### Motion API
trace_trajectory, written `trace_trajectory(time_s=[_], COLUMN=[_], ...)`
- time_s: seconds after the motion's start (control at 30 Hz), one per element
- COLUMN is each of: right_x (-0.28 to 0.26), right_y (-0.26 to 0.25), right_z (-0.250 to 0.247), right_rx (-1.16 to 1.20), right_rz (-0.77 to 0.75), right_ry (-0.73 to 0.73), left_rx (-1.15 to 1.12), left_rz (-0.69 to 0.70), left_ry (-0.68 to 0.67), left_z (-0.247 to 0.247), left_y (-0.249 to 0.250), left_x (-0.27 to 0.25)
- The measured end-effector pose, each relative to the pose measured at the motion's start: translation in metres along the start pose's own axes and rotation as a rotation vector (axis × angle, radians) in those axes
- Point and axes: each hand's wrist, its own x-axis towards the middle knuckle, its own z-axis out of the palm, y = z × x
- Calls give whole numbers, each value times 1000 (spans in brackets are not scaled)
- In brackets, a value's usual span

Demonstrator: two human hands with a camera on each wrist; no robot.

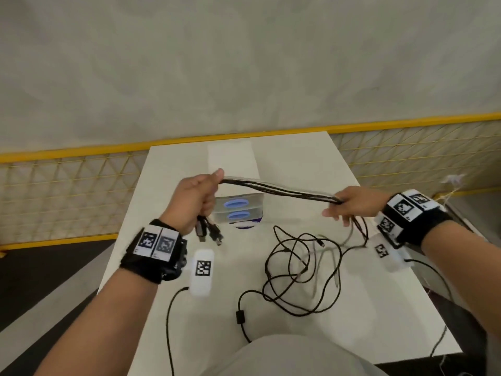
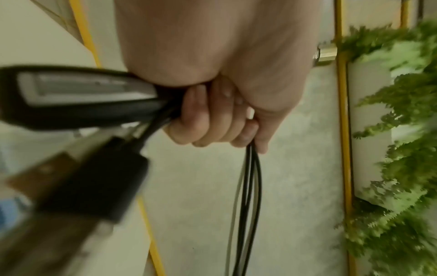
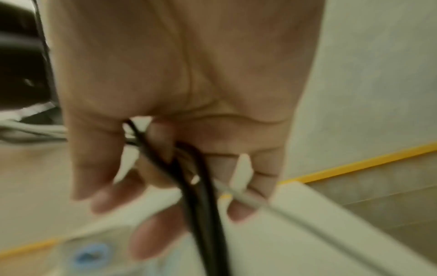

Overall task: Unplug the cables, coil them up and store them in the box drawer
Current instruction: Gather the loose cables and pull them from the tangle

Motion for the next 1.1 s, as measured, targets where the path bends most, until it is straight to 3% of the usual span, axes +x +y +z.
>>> trace_trajectory(time_s=[0.2, 0.33, 0.47, 0.53, 0.67, 0.77, 0.87, 0.93, 1.1], right_x=[-14, -37, -62, -68, -40, -2, 18, 18, -4], right_y=[65, 70, 55, 45, 47, 65, 64, 44, -35], right_z=[-31, -63, -92, -96, -38, 17, 30, 16, -40], right_rx=[-210, -392, -497, -348, 103, 393, 615, 825, 1135], right_rz=[90, 83, -33, 26, 150, 133, 170, 112, -330], right_ry=[403, 633, 1049, 1041, 613, 484, 531, 656, 935], left_rx=[48, 154, 148, 107, -14, -32, 18, 29, -18], left_rz=[67, 64, 73, 65, 52, 39, 45, 54, 47], left_ry=[24, -31, -57, -55, 19, 52, 42, 40, 42], left_z=[-3, 11, 25, 27, 16, 9, 8, 6, 11], left_y=[6, -5, -3, 1, 6, 6, 8, 9, 9], left_x=[3, 2, 2, 4, 10, 12, 11, 11, 13])
